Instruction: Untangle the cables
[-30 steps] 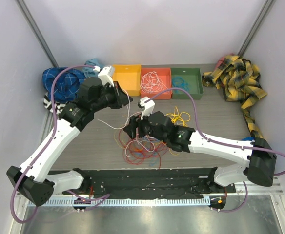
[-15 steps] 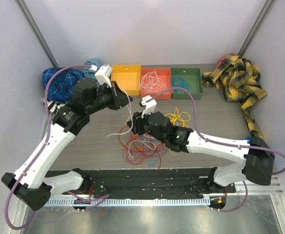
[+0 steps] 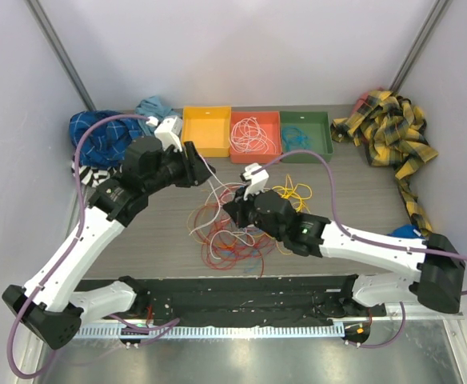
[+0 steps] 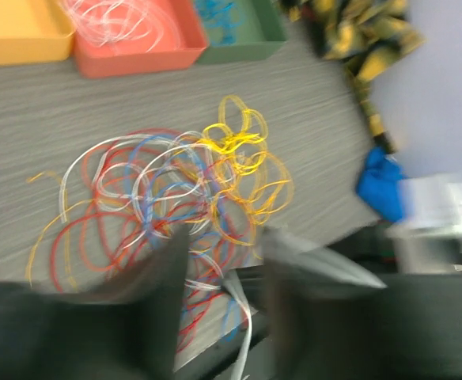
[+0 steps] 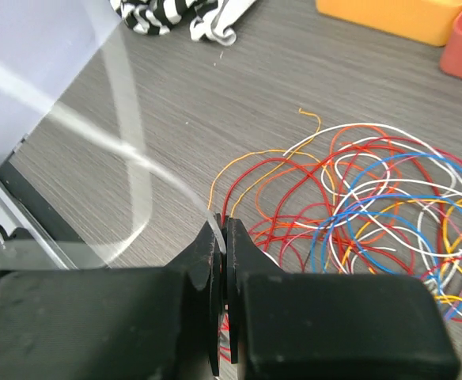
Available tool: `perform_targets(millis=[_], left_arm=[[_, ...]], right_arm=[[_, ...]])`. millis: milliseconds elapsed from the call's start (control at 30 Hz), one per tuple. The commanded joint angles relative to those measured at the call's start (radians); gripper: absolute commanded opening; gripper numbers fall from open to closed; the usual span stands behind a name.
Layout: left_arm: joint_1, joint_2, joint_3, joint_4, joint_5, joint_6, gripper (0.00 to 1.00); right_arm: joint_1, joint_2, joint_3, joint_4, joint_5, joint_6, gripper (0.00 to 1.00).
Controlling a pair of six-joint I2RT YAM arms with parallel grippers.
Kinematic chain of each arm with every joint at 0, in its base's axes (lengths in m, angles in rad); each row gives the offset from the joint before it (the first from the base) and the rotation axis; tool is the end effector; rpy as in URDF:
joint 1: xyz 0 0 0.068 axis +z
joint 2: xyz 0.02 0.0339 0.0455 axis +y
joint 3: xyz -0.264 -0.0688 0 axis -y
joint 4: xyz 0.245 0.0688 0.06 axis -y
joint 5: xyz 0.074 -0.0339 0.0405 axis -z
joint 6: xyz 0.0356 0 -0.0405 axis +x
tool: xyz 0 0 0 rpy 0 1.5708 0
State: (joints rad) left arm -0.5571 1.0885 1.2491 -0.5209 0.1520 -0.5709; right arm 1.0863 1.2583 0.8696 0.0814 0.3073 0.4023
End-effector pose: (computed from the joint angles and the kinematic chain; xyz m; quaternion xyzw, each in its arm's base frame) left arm 0.1941 -0.1272 0.4073 0.0375 0.8203 -0.3560 0.4461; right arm 0.1451 0.2526 0.2947 -0.1823 0.7816 0.3045 0.5129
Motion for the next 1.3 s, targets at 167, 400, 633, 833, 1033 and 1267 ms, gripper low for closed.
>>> perform_targets(millis=[167, 400, 633, 833, 1033, 1267], left_arm=[[-0.003, -0.062, -0.112, -0.047, -0.241, -0.003, 1.0], [-0.003, -0.153, -0.198, -0.094, -0.377, -0.044, 1.0], [-0.004, -0.309, -0.341, -0.057, -0.394, -0.098, 1.0], [-0.003, -0.34, -0.358, -0.091, -0.367, -0.109, 1.0], [-0.003, -0.377, -0.399, -0.111, -0.345, -0.135, 1.0], [-0.003, -0.42, -0.484, -0.093, -0.322, -0.17, 1.0]], right_arm=[[-0.003, -0.139, 0.08, -0.075, 0.127, -0.063, 0.01], [-0.084, -0.082, 0.298, -0.173, 0.151, -0.112, 0.01], [-0.282, 0.045, 0.633, -0.177, 0.092, -0.069, 0.01], [-0.402, 0.281, 0.981, -0.226, 0.102, -0.111, 0.01], [-0.531, 0.512, 1.348, -0.299, 0.053, -0.106, 0.01], [-0.606, 0.736, 1.543, -0.327, -0.033, -0.053, 0.01]])
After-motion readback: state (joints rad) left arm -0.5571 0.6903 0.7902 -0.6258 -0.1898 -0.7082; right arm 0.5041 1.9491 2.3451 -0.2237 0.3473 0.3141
